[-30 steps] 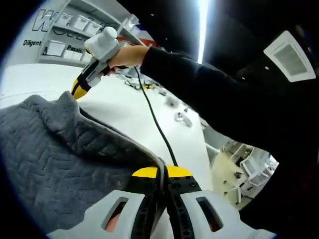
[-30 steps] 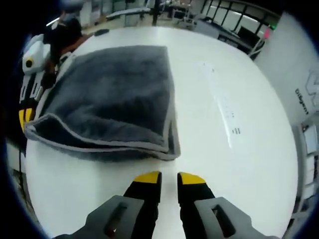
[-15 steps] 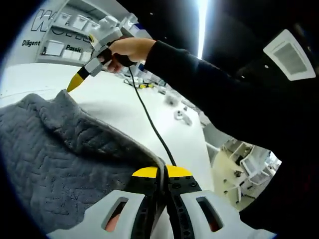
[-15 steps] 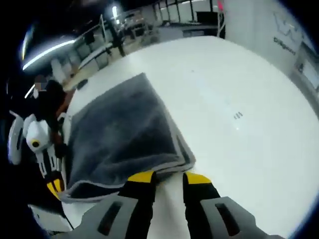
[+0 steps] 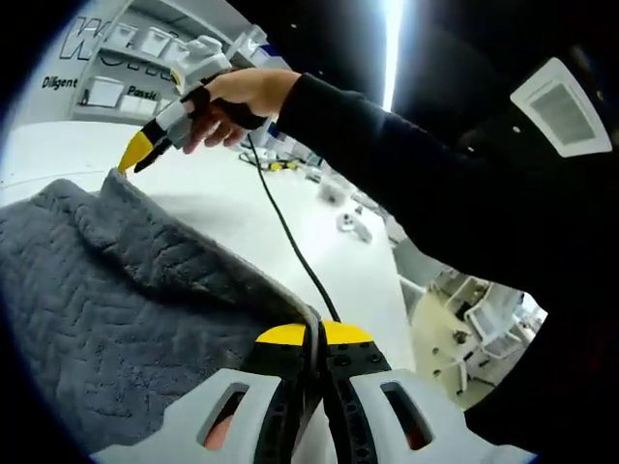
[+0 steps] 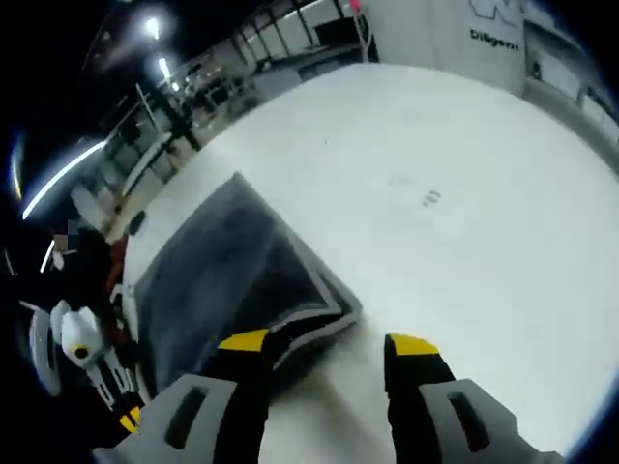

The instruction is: Open the folded towel by lifting each exposed corner and separating the folded layers until the towel lies flat within the target outline without major curled edges

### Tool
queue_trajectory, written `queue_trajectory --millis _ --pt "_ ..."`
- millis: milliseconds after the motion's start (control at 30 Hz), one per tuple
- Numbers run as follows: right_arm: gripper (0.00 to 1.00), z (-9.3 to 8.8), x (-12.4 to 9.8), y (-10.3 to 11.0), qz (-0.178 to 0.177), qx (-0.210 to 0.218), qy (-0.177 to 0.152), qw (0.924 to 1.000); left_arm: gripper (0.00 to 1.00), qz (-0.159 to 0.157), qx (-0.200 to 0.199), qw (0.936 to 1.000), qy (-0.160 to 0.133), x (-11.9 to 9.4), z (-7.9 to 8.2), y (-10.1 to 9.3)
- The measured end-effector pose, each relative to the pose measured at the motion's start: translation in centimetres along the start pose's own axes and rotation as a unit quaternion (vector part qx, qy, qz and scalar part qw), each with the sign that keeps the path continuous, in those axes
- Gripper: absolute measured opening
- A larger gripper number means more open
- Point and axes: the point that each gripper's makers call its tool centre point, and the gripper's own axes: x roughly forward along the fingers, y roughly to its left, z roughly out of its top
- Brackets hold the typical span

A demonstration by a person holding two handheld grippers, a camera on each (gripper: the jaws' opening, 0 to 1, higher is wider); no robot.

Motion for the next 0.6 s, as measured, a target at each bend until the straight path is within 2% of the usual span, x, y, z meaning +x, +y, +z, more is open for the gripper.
queue_trajectory --millis 133,200,233,267,333,367,433,533,600 --pt "0.52 0.8 0.0 -0.1 0.012 0.006 -0.010 0.9999 0.03 -0.001 0.000 1.0000 0.000 0.1 -0.1 0.0" --pt "0.49 0.7 0.4 -0.9 -0.004 -0.007 -0.001 1.0000 0.03 -0.001 0.000 1.0000 0.000 0.1 -0.1 0.0" --pt "0.43 0.5 0.6 -1.5 -0.015 -0.004 0.009 0.9998 0.03 -0.001 0.001 1.0000 0.000 0.1 -0.1 -0.1" --pt "0.32 0.3 0.8 -1.5 -0.018 -0.004 0.013 0.9997 0.03 -0.001 0.001 1.0000 -0.001 0.2 -0.1 -0.1" --pt "0.17 0.0 1.2 -1.4 -0.005 0.000 0.018 0.9998 0.03 -0.001 0.002 1.0000 -0.001 0.2 -0.1 -0.1" --pt "0.16 -0.1 1.6 -1.5 -0.004 0.015 0.022 0.9996 0.03 -0.001 0.002 1.0000 -0.001 0.1 -0.1 -0.1" --pt "0.14 -0.2 2.0 -1.6 -0.007 0.016 0.024 0.9996 0.03 -0.001 0.003 1.0000 -0.001 0.2 -0.1 -0.2" --pt "0.05 -0.5 2.3 -1.5 -0.019 0.016 0.029 0.9993 0.03 -0.001 0.003 1.0000 -0.001 0.2 -0.1 -0.2" --pt "0.04 -0.3 2.2 -1.7 -0.025 0.013 0.025 0.9993 0.03 0.000 0.002 1.0000 -0.002 0.2 -0.1 -0.1"
